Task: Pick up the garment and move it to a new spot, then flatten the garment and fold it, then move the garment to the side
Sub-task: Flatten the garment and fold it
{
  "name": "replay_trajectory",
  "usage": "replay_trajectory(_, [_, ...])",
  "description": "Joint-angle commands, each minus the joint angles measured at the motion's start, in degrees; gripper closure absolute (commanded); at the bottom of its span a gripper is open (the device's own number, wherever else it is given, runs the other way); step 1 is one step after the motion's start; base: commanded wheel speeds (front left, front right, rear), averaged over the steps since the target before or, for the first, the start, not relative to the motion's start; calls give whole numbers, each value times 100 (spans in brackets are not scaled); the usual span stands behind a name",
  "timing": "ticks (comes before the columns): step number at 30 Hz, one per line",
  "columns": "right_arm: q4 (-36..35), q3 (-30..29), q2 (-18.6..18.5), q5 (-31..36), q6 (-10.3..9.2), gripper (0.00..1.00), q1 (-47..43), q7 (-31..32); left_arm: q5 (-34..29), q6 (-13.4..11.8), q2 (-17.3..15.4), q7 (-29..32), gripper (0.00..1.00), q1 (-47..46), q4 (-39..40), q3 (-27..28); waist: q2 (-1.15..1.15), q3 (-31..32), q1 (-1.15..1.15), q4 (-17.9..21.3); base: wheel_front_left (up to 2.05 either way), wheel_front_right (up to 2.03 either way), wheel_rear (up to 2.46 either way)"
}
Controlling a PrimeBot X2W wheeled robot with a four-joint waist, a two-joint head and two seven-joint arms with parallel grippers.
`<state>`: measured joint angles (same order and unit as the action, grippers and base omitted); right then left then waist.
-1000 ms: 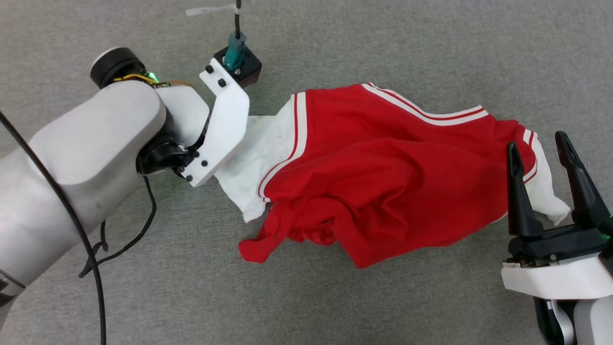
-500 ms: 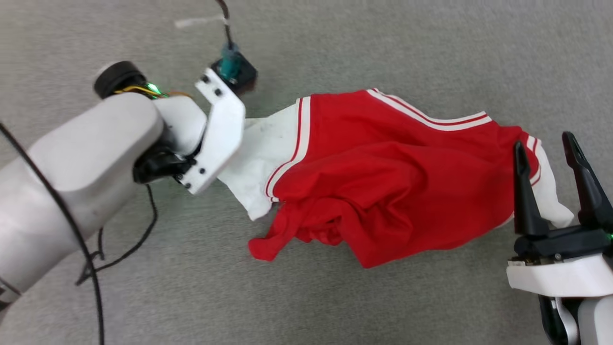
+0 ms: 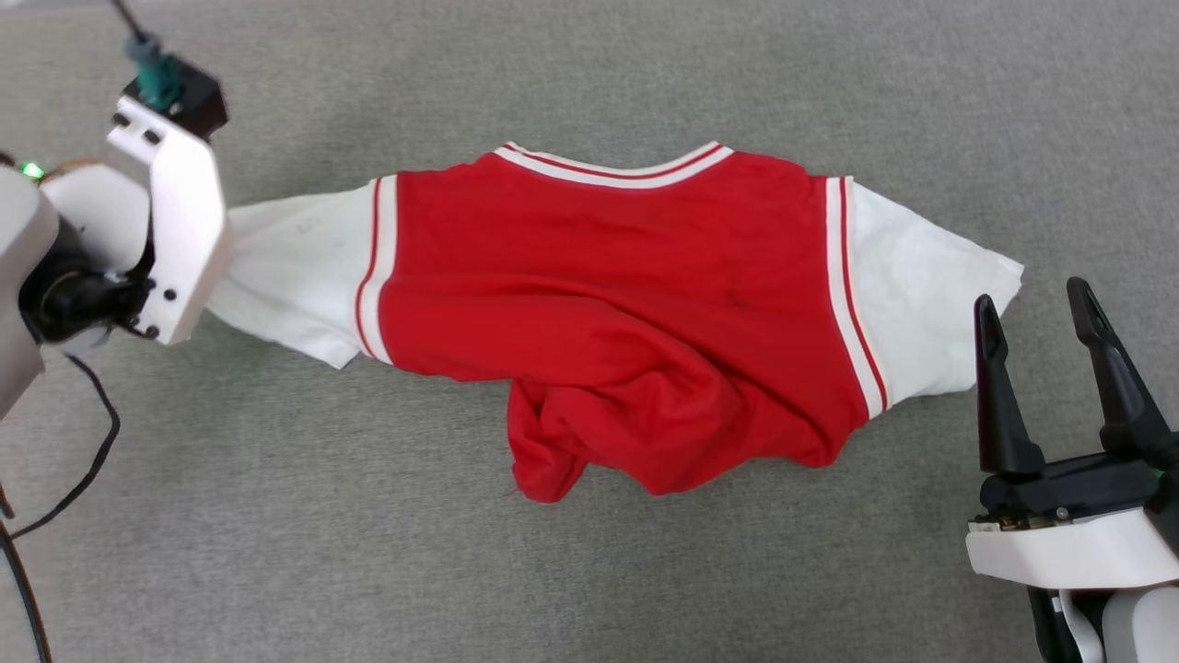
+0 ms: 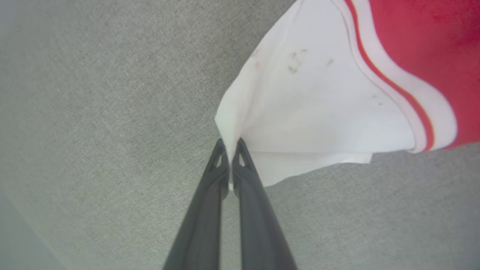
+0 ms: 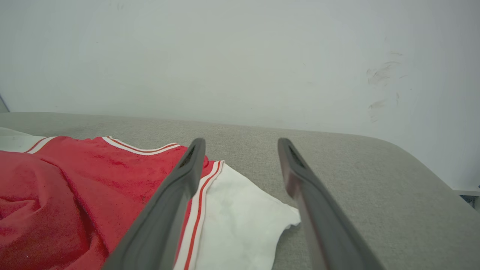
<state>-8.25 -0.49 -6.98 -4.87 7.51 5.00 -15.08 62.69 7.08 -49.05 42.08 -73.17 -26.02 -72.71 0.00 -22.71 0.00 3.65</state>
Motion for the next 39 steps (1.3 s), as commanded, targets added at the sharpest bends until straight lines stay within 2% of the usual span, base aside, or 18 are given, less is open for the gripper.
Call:
replay_trajectory(1, [-7,6,-4,35,-4,0,26,-12,40,-46,-13,-92,100,133,-133,28,0,-83,0,75,0,0,0])
replay_trajectory(5, [22,8,-11,70,-3,0,57,-12,62,-87,62,-268,100,338,-464,20,0,-202,0,188,0,0,0])
replay_trajectory(10, [73,16,-11,81,-3,0,86,-12,128,-84,331,-496,100,550,-796,4,0,-231,0,238,0,0,0])
replay_trajectory(11, [87,3,-8,80,-3,0,82,-12,125,-76,375,-557,63,560,-844,11,0,-213,0,231,0,0,0])
replay_trajectory(12, [100,-14,0,85,-4,0,84,-12,81,-65,417,-655,0,530,-867,20,0,-189,0,220,0,0,0])
replay_trajectory(17, [139,-72,38,88,-3,0,26,-12,-1,-23,494,-889,0,229,-967,90,0,10,0,95,0,0,0])
replay_trajectory(24, [148,-30,56,78,-4,0,14,-12,89,7,406,-773,0,-193,-828,220,0,120,0,32,0,0,0])
replay_trajectory(33, [109,126,-116,67,-4,0,217,-12,206,29,115,266,0,-427,-450,95,0,-84,0,188,0,0,0])
replay_trajectory(39, [115,166,-142,49,-3,0,319,-13,71,31,-15,473,0,-22,-465,12,0,-266,0,328,0,0,0])
